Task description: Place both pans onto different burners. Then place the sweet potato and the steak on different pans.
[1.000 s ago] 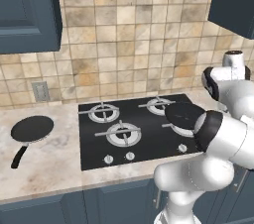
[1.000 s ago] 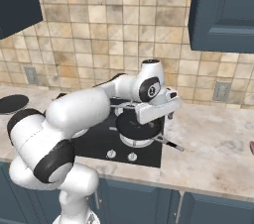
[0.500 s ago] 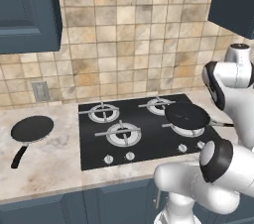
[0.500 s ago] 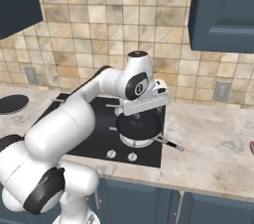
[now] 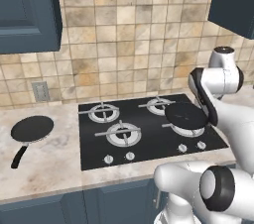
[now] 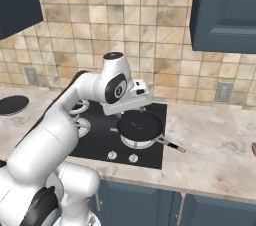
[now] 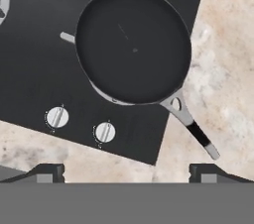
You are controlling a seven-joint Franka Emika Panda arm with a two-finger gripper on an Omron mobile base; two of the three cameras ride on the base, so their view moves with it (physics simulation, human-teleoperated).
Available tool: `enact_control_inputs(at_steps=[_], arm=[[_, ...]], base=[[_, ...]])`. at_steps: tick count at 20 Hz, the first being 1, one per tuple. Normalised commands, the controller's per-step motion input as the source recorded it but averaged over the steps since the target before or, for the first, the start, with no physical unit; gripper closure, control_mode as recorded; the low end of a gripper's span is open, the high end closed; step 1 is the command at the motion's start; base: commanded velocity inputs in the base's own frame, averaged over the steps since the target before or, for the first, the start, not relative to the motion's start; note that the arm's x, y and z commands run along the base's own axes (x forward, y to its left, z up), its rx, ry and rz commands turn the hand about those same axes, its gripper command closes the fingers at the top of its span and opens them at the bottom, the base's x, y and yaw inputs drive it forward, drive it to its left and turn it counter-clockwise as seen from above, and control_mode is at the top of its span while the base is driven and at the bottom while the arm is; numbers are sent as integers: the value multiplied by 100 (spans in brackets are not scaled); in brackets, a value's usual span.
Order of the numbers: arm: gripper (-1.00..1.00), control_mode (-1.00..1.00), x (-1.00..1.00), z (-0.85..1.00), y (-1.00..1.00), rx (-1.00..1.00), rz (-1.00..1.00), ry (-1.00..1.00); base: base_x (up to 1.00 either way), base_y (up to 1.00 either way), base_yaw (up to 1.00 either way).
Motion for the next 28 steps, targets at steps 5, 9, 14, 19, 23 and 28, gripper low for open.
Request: enact_control_inputs(at_steps=[5,9,14,19,23,28], arm=[[-100,-100,-20,0,27,0,-3,-1],[-100,-100,-8,0,34,0,-6,0],[-100,-100,-2,7,37,2,-9,0],[-100,-100,-8,10,19,13,-13,0],[-100,-100,-1,14,8,10,-7,0],[-100,-100,0,6,10,7,-12,0]], base=[[0,0,0],[0,0,0],[0,0,0],[0,0,0],[0,0,0],[0,0,0]])
